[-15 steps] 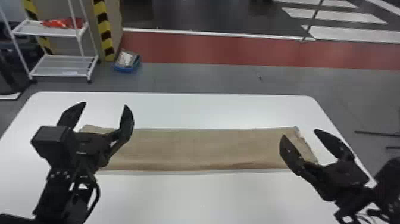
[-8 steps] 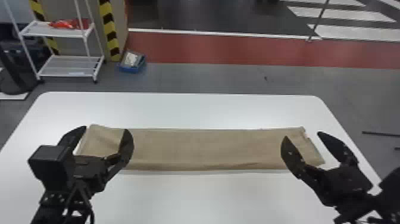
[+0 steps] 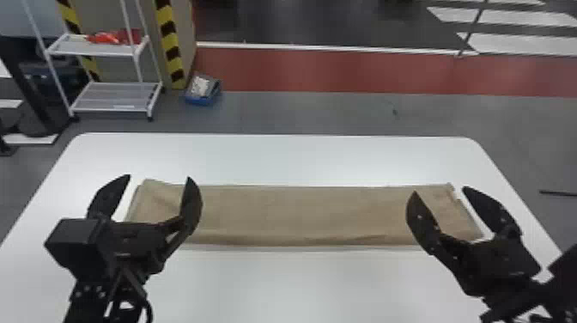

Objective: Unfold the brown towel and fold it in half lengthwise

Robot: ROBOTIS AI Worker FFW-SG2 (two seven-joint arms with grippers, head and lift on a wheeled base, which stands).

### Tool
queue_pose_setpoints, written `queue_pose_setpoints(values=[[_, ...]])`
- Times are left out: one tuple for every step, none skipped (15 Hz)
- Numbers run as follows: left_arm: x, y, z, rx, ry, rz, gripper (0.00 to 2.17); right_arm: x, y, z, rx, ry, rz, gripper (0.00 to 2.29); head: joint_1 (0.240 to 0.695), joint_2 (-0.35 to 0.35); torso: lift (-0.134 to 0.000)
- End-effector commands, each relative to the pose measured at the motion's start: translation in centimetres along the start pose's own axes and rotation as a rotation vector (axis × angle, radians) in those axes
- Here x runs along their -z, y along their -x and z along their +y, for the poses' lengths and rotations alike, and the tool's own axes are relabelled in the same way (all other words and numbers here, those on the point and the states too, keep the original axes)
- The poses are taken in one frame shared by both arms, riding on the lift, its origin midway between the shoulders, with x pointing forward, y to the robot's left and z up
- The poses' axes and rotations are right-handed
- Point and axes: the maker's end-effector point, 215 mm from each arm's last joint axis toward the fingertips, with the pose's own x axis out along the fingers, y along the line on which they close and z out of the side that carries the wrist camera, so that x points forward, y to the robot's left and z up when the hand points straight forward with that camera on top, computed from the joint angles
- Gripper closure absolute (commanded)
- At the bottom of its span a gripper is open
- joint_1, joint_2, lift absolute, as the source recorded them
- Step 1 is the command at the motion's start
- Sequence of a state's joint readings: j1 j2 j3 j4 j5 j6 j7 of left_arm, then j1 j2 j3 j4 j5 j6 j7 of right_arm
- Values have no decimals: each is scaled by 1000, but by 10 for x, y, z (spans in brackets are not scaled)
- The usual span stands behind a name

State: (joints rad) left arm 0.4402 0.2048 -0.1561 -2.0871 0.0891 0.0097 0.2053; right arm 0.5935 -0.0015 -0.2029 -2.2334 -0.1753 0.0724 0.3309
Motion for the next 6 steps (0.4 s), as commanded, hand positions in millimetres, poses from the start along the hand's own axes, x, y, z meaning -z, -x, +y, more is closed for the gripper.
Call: queue_pose_setpoints(values=[[-3,0,1,-3,1,-14,36,-4,3,2,-3,7,-17,83,695,-73,-106],[-4,0,1,-5,1,-15,36,-4,3,3,-4,8,-17,83,695,-72,-106],[-5,0,2,-6,1,-20,36,-5,3,3,-4,9,-21,83,695,-71,-106],[-5,-1,2,-6,1,-20,36,-5,3,4,-5,11,-21,83,695,-69,-106],[-5,-1,3,-7,-1,-19,36,-5,3,4,-5,11,-19,83,695,-68,-106],[-5,-1,3,-7,-1,-19,36,-5,3,4,-5,12,-20,83,695,-67,-106]])
